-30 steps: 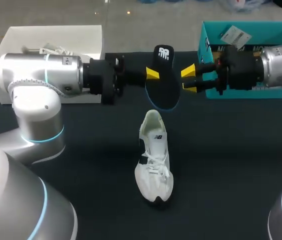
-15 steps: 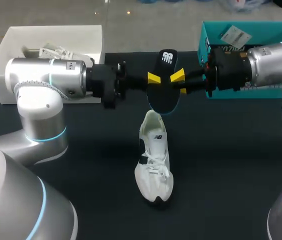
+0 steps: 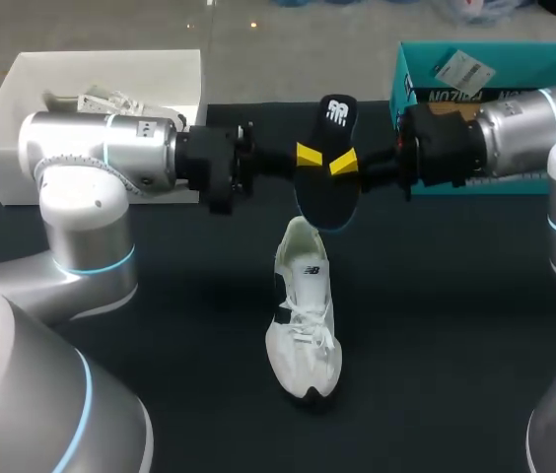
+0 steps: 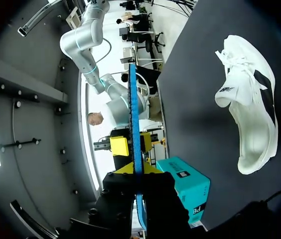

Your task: Take the shoe out of the shoebox, open the shoe tongue, remove and reinsert the insole, then place the shoe into the shoebox

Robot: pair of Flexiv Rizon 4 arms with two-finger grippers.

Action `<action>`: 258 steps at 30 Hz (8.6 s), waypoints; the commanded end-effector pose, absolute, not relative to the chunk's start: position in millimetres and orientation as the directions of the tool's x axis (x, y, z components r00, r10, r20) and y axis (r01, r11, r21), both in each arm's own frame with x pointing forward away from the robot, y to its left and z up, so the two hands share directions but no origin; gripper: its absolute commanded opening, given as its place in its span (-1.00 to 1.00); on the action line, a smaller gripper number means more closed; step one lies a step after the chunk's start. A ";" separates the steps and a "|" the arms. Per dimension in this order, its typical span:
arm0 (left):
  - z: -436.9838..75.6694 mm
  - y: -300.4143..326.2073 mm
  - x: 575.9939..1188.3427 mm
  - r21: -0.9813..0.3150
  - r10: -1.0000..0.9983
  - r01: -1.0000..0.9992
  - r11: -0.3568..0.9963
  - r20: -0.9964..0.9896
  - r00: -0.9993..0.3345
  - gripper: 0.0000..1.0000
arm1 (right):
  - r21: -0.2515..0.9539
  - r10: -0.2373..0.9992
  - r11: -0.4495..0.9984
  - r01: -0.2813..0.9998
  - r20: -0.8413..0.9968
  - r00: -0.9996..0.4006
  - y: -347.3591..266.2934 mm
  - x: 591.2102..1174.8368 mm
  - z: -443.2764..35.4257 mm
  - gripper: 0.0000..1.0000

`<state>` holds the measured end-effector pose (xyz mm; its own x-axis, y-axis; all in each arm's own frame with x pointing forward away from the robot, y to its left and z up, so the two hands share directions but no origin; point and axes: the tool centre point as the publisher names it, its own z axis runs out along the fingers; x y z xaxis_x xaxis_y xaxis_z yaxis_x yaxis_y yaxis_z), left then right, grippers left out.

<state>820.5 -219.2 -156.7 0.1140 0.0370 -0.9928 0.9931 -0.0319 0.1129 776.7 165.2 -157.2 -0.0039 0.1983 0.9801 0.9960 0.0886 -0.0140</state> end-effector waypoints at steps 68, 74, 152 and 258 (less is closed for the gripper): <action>-196.2 -9.7 761.3 -0.103 0.594 0.994 -0.038 -0.802 -0.060 1.00 | 0.183 0.178 -0.035 0.982 0.968 -0.174 162.2 791.9 -152.1 -1.00; -205.4 22.6 755.4 -0.109 0.619 0.994 -0.016 -0.782 -0.075 1.00 | 0.224 0.188 -0.038 0.974 0.959 -0.213 162.6 792.4 -152.1 -1.00; -208.7 68.3 787.7 -0.031 0.592 0.975 0.222 -0.790 -0.160 1.00 | 0.725 0.440 -0.013 0.689 0.623 -0.647 208.5 860.5 -254.7 -1.00; -208.7 68.3 787.7 -0.031 0.592 0.975 0.222 -0.790 -0.160 1.00 | 0.765 0.315 0.190 0.615 0.545 -0.777 194.7 811.2 -342.2 -0.25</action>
